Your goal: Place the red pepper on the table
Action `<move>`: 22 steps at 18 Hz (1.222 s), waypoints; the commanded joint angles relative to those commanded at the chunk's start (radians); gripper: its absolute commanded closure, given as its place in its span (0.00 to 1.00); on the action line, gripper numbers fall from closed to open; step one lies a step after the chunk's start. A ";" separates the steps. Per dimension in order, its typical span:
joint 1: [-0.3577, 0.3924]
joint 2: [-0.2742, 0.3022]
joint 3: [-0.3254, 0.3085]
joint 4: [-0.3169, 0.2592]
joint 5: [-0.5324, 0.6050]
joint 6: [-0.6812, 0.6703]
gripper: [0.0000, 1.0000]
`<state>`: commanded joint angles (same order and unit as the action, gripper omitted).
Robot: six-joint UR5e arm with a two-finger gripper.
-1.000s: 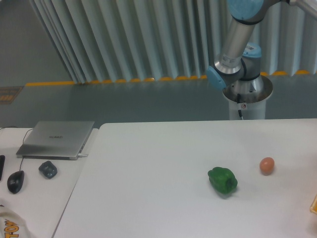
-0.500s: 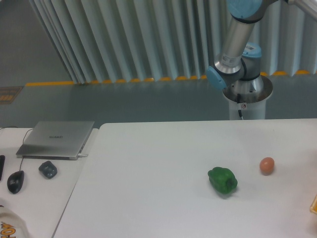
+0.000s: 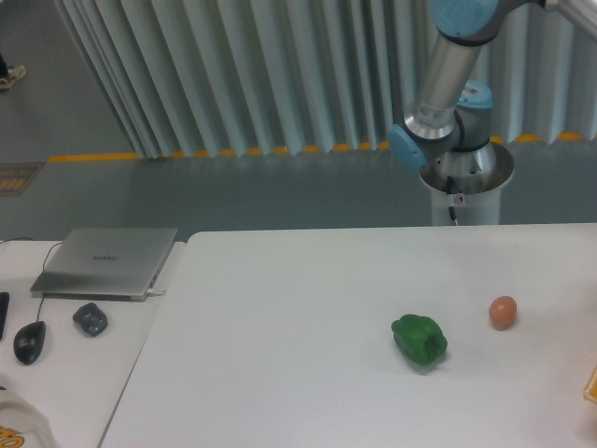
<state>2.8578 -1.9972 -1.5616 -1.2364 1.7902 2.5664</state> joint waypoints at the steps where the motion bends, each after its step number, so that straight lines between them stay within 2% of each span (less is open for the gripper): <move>1: -0.002 -0.003 -0.002 0.000 -0.002 0.000 0.00; 3: -0.002 -0.005 -0.002 0.000 0.000 0.000 0.04; 4: -0.002 -0.005 0.000 0.000 0.000 0.000 0.23; 5: -0.002 -0.005 0.005 0.000 0.000 0.002 0.26; 6: -0.003 -0.003 0.011 -0.002 0.006 0.002 0.34; 8: -0.008 -0.003 0.014 -0.002 0.009 0.002 0.38; 10: -0.008 -0.005 0.014 -0.002 0.011 0.002 0.48; 15: -0.009 0.000 0.015 -0.003 0.011 0.000 0.51; 16: -0.009 0.002 0.014 -0.003 0.011 -0.002 0.50; 17: -0.009 0.002 0.014 -0.003 0.003 -0.006 0.36; 18: -0.006 0.000 0.014 -0.003 0.000 -0.008 0.03; 22: 0.002 0.009 0.038 -0.012 -0.031 -0.037 0.00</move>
<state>2.8593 -1.9881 -1.5233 -1.2486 1.7595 2.5295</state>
